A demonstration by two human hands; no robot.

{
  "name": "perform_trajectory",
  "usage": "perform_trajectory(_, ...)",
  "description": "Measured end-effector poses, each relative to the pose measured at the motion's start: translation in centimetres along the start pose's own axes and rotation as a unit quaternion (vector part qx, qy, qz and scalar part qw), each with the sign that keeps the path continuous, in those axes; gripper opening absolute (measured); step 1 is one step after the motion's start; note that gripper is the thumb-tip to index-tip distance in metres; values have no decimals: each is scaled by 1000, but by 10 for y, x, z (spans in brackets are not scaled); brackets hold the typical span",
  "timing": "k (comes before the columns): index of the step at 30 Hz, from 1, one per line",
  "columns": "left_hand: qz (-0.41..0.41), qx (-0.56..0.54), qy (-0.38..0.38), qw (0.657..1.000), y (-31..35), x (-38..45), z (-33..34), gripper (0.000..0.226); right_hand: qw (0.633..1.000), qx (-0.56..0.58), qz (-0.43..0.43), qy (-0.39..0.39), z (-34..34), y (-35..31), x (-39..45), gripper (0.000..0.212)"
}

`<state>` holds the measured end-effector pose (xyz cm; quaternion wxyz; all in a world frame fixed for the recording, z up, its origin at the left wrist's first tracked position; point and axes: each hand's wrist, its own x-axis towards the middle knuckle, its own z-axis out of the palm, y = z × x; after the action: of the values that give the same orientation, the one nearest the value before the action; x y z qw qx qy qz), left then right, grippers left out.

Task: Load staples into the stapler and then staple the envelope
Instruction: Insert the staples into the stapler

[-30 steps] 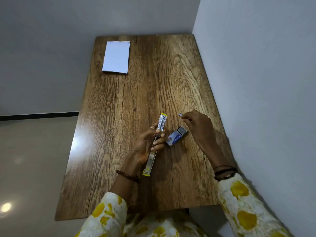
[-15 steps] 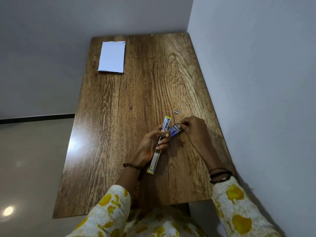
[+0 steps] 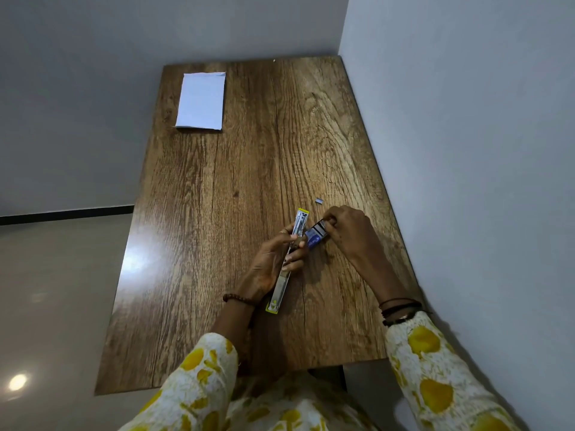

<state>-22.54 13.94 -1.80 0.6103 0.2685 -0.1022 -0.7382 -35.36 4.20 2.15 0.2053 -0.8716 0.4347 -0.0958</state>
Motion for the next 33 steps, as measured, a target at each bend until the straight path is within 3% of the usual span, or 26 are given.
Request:
perform_trajectory(6, -2, -8, -12, 1000, 0, 0, -1, 54, 1000, 13, -5, 13, 0, 0, -4, 18)
perform_trajectory(11, -4, -8, -9, 1000, 1, -1, -1, 53, 997, 51, 46, 22, 1, 0, 2, 17)
perform_trajectory(17, -7, 5, 24, 1000, 1, -1, -1, 36, 991, 97, 92, -15, 2, 2, 10, 15)
perform_trajectory(20, -8, 5, 16, 1000, 2, -1, 1, 41, 986, 119, 113, -19, 1, 3, 10, 15)
perform_trajectory(23, -6, 17, 32, 999, 2, -1, 2, 28, 981, 155, 118, -4, 2, 5, 7, 14)
perform_trajectory(28, -4, 22, 37, 999, 2, -2, 3, 28, 960, 238, 139, 41, 2, 7, 5, 11)
perform_trajectory(33, -4, 21, 31, 999, 3, -2, 2, 24, 962, 233, 131, 50, 3, 9, 2, 9)
